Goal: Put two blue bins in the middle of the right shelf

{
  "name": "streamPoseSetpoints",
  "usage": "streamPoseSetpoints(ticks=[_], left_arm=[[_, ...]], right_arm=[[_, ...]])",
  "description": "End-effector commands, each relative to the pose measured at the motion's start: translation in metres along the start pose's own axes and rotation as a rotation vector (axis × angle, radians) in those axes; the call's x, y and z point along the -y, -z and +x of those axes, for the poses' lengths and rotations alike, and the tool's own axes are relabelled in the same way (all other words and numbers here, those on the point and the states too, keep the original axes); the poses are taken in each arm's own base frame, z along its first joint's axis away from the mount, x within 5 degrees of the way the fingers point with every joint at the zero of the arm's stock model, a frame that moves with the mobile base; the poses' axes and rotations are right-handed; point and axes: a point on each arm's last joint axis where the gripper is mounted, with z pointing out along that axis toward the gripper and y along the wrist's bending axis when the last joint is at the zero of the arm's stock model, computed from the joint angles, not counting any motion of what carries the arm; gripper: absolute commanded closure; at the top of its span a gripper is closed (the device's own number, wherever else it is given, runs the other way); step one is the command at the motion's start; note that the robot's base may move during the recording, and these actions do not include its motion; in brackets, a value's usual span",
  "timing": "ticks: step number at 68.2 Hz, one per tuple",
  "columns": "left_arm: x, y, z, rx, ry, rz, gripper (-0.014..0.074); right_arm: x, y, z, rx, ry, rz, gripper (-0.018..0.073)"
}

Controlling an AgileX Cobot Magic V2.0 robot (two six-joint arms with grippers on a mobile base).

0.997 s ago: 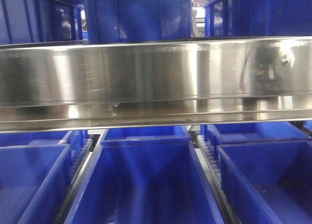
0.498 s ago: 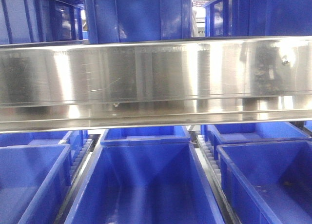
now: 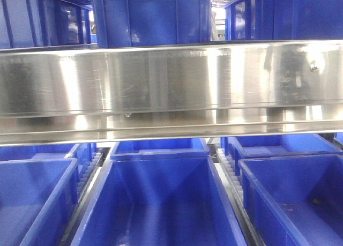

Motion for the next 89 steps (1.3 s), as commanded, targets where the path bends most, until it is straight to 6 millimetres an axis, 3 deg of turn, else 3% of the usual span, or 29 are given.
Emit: streamPoseSetpoints(ticks=[1,73,89], left_arm=[[0.0074,0.0167,-0.0089,0.104,0.017,0.058,0.0707],[0.0066,0.0160,-0.0097,0.111,0.014,0.050,0.0707],[0.0066,0.0171,-0.0170,0.191,0.016,0.051,0.0707]], right_arm=[[0.0009,0.0119,-0.0100,0.103,0.013,0.007,0.0713],[0.0008,0.0119,-0.0104,0.107,0.013,0.006,0.0713],[0.0008,0.0120,-0.0105,0.109,0.013,0.006,0.0713]])
